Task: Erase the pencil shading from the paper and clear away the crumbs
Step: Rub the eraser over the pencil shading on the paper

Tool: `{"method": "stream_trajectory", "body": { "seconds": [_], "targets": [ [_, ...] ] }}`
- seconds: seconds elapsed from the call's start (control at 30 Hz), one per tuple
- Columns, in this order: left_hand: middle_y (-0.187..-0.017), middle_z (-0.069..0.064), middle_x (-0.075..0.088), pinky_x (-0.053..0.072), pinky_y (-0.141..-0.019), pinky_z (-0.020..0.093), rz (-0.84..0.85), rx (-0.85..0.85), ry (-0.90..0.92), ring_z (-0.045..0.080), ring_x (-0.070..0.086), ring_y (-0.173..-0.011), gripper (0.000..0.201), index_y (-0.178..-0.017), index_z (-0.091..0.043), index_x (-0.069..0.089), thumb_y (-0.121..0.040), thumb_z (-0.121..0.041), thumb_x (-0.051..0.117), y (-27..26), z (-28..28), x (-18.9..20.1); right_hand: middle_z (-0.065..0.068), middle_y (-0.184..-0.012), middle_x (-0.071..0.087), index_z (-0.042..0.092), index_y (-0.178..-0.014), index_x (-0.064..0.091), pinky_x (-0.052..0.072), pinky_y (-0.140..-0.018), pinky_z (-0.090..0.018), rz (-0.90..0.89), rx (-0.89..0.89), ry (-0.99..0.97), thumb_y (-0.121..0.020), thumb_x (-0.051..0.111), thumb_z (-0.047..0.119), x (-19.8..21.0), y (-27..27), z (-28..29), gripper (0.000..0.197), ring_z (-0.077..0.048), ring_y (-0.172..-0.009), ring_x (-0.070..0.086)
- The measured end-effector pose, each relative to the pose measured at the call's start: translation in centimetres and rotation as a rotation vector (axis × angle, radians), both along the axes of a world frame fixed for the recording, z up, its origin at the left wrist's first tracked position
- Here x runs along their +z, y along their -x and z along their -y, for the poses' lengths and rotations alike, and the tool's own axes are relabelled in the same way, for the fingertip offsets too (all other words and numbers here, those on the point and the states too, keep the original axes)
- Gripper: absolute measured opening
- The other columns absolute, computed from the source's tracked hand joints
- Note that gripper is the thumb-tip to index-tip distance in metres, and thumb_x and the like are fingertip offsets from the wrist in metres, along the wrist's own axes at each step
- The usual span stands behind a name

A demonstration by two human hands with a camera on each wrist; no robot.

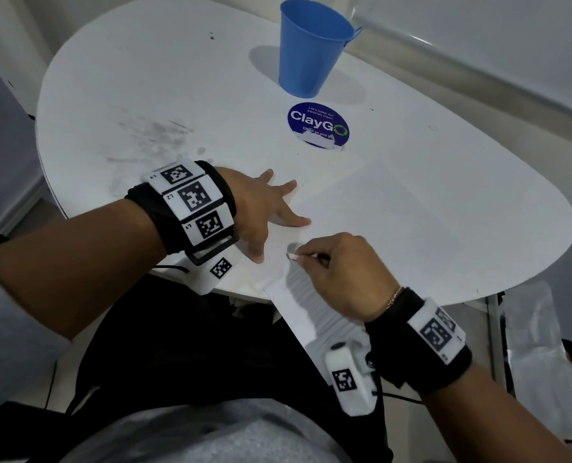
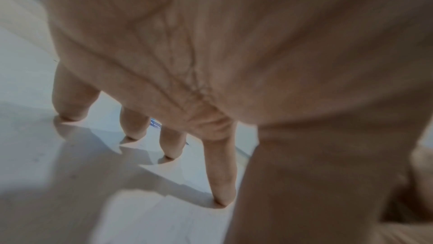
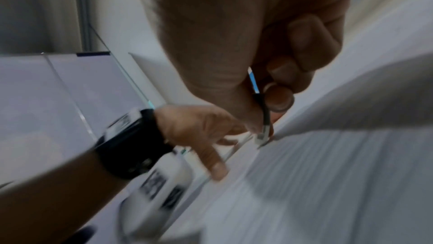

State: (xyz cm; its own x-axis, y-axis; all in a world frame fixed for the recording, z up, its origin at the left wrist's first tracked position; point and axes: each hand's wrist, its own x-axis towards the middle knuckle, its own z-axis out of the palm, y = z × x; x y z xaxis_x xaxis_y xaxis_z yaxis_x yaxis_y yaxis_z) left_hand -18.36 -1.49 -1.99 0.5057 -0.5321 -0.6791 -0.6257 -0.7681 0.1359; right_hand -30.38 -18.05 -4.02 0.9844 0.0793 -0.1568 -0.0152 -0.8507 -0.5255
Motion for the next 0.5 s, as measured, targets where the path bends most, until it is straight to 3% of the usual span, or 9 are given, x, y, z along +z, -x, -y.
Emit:
{"method": "stream_trajectory", "body": {
  "seconds": [0.07, 0.13, 0.23, 0.3, 0.37, 0.47, 0.5],
  "targets": [
    [-0.163, -0.012, -0.029, 0.004, -0.123, 0.059, 0.000, 0.003, 0.000, 0.020, -0.030, -0.150, 0.101, -0.148, -0.066, 0.002, -0.084, -0.039, 0.076, 0.0, 0.0, 0.0, 0.018, -0.071, 0.067, 0.025, -0.095, 0.079, 0.038, -0.058, -0.009, 0.032, -0.070, 0.013, -0.094, 0.066, 0.028, -0.1, -1.0, 1.1, 0.013, 0.000, -0.055, 0.058],
    [-0.163, -0.012, -0.030, 0.004, -0.123, 0.060, 0.003, 0.000, -0.005, 0.020, -0.030, -0.150, 0.101, -0.148, -0.066, 0.002, -0.084, -0.040, 0.076, 0.0, 0.1, -0.1, 0.012, -0.078, 0.073, 0.024, -0.092, 0.079, 0.045, -0.064, -0.019, 0.095, -0.185, 0.037, -0.093, 0.066, 0.031, -0.2, -2.0, 2.4, 0.015, -0.009, -0.069, 0.064],
    [-0.163, -0.012, -0.030, 0.005, -0.123, 0.059, 0.006, 0.001, -0.007, 0.020, -0.029, -0.150, 0.101, -0.147, -0.068, 0.002, -0.084, -0.040, 0.075, 0.0, 0.0, -0.1, 0.005, -0.074, 0.073, 0.020, -0.088, 0.077, 0.050, -0.066, -0.029, 0.108, -0.109, 0.098, -0.093, 0.063, 0.027, -0.3, -0.9, 1.1, 0.017, -0.019, -0.069, 0.065],
    [-0.163, -0.013, -0.030, 0.005, -0.124, 0.058, 0.005, 0.007, -0.007, 0.019, -0.029, -0.150, 0.101, -0.147, -0.068, 0.002, -0.084, -0.039, 0.075, 0.1, 0.0, 0.0, 0.016, -0.063, 0.067, 0.021, -0.090, 0.078, 0.045, -0.059, -0.019, 0.037, -0.007, 0.053, -0.094, 0.062, 0.026, -0.1, 0.2, -0.1, 0.017, -0.006, -0.058, 0.059],
    [-0.163, -0.012, -0.029, 0.002, -0.124, 0.058, 0.002, 0.013, -0.005, 0.019, -0.029, -0.150, 0.100, -0.148, -0.067, 0.002, -0.085, -0.039, 0.074, 0.2, 0.0, 0.1, 0.022, -0.059, 0.061, 0.023, -0.093, 0.079, 0.036, -0.057, -0.010, 0.033, -0.039, 0.052, -0.094, 0.064, 0.026, 0.0, -0.6, 0.7, 0.015, 0.000, -0.055, 0.055],
    [-0.163, -0.011, -0.029, 0.000, -0.123, 0.058, -0.001, 0.006, -0.010, 0.021, -0.030, -0.150, 0.099, -0.149, -0.066, 0.001, -0.086, -0.040, 0.073, 0.3, 0.1, 0.2, 0.010, -0.081, 0.073, 0.024, -0.093, 0.078, 0.042, -0.066, -0.019, 0.089, -0.196, 0.088, -0.093, 0.064, 0.027, 0.2, -1.7, 3.1, 0.014, -0.009, -0.072, 0.065],
    [-0.164, -0.010, -0.029, -0.001, -0.123, 0.057, -0.001, 0.004, -0.011, 0.021, -0.030, -0.150, 0.099, -0.149, -0.065, 0.001, -0.086, -0.040, 0.073, 0.2, 0.1, 0.3, 0.009, -0.081, 0.073, 0.024, -0.093, 0.078, 0.043, -0.066, -0.019, 0.082, -0.191, 0.099, -0.093, 0.064, 0.026, 0.3, -1.4, 3.2, 0.014, -0.009, -0.072, 0.065]
  ]
}}
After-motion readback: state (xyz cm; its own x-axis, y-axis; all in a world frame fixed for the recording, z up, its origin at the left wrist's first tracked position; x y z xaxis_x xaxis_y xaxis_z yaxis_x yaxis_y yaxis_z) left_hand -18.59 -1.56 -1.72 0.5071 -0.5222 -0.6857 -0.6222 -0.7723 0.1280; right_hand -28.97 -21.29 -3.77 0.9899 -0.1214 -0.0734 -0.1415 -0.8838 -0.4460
